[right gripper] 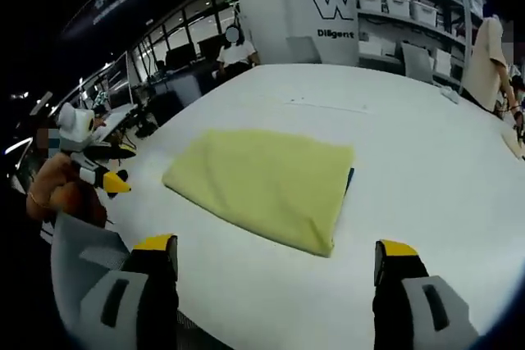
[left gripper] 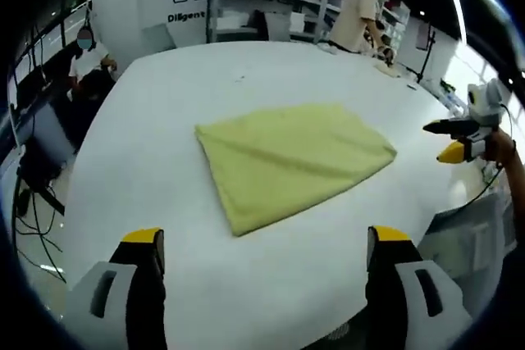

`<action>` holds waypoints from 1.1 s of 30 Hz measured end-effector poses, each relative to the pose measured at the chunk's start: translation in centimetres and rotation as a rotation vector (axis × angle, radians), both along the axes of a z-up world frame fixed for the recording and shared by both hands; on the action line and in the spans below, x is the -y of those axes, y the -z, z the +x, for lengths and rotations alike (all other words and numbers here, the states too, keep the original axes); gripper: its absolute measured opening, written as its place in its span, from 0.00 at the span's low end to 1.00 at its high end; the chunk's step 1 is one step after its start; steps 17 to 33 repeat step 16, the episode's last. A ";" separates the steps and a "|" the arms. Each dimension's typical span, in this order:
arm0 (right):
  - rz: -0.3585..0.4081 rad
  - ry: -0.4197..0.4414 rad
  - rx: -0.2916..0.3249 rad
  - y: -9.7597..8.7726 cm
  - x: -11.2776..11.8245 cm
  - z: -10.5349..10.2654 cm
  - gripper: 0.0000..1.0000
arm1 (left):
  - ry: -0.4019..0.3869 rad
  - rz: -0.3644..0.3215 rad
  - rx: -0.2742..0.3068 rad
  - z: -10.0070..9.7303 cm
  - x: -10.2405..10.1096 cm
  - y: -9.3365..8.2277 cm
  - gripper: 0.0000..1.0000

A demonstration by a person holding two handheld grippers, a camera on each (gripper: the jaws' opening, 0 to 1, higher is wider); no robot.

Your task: Fold the garment on the visible template until the final outline fits inside the template.

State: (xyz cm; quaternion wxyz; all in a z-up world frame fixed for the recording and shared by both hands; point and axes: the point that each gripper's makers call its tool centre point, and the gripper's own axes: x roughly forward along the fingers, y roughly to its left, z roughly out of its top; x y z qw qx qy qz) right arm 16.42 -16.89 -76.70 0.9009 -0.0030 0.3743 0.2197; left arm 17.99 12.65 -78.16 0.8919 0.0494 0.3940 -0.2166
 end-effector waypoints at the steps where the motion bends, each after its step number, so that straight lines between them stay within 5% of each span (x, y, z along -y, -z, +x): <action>1: -0.006 -0.010 0.001 0.0 -0.1 -0.3 0.99 | 0.006 0.003 0.002 -0.3 0.1 -0.1 0.99; 33: -0.008 -0.003 0.017 -0.4 -0.1 -1.6 0.99 | -0.018 -0.005 0.033 -1.2 -0.7 -0.8 0.99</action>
